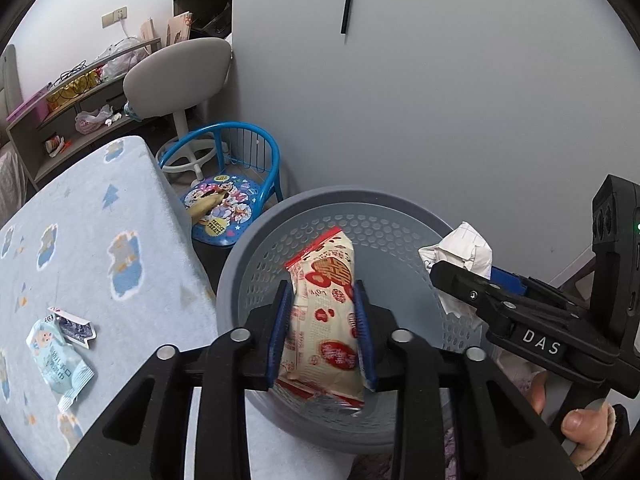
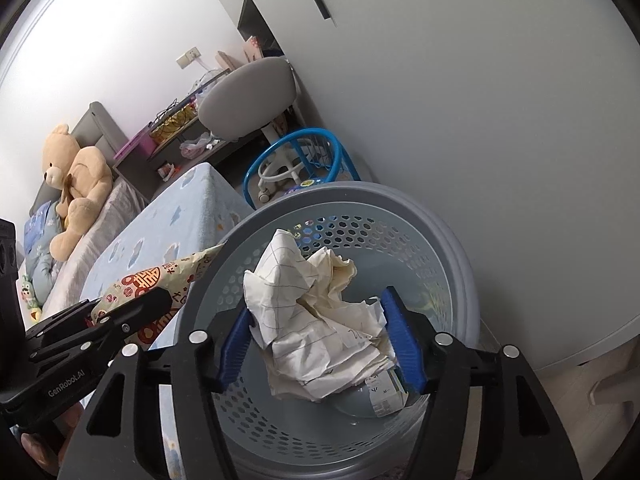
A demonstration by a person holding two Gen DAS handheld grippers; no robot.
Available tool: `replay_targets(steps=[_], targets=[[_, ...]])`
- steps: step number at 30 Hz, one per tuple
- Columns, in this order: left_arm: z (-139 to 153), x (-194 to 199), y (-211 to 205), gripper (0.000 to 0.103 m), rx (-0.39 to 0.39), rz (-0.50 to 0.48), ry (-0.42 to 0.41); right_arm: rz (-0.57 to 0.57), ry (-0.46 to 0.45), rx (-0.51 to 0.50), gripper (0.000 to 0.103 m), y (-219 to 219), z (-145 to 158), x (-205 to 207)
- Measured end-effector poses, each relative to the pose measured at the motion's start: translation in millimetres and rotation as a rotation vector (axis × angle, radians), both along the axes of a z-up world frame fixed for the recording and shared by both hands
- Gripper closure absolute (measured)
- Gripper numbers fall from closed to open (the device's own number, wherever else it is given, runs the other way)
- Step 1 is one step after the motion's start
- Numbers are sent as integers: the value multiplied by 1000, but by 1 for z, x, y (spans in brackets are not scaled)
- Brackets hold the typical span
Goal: Collect trash
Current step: 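Carry the wrapper and paper over the grey basket and open both tools, then withdraw both open tools from the basket back over the bed cover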
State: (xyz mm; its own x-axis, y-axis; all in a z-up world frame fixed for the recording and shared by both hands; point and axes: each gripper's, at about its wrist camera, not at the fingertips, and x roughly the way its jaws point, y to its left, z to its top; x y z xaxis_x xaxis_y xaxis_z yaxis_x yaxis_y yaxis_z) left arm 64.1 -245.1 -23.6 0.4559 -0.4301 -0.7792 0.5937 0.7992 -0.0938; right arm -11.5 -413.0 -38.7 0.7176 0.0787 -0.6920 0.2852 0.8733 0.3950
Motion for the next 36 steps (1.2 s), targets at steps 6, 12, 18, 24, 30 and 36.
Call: replay_targets(steps=[6,12,18,24,30,36], targets=[[1,-1,3,50,9,35,-15,-17,-4,-17,19,0,1,-1],[3,-1,10,42,10,67,-24,-22,-6,-6,15,-2,0,-2],[4,-4,13,40,8,79,-29,-25,-7,-7,13,-2,1,-2],[4,-8,17,40,4,90,-29,-25,-16,-6,12,-1,1,-3],[5,-12,23,40,-2,105,-32,-15,-25,-15,10,4,3,-5],[5,-18,29,39,-6,122,-40,-9,-25,-32,9,9,5,-7]])
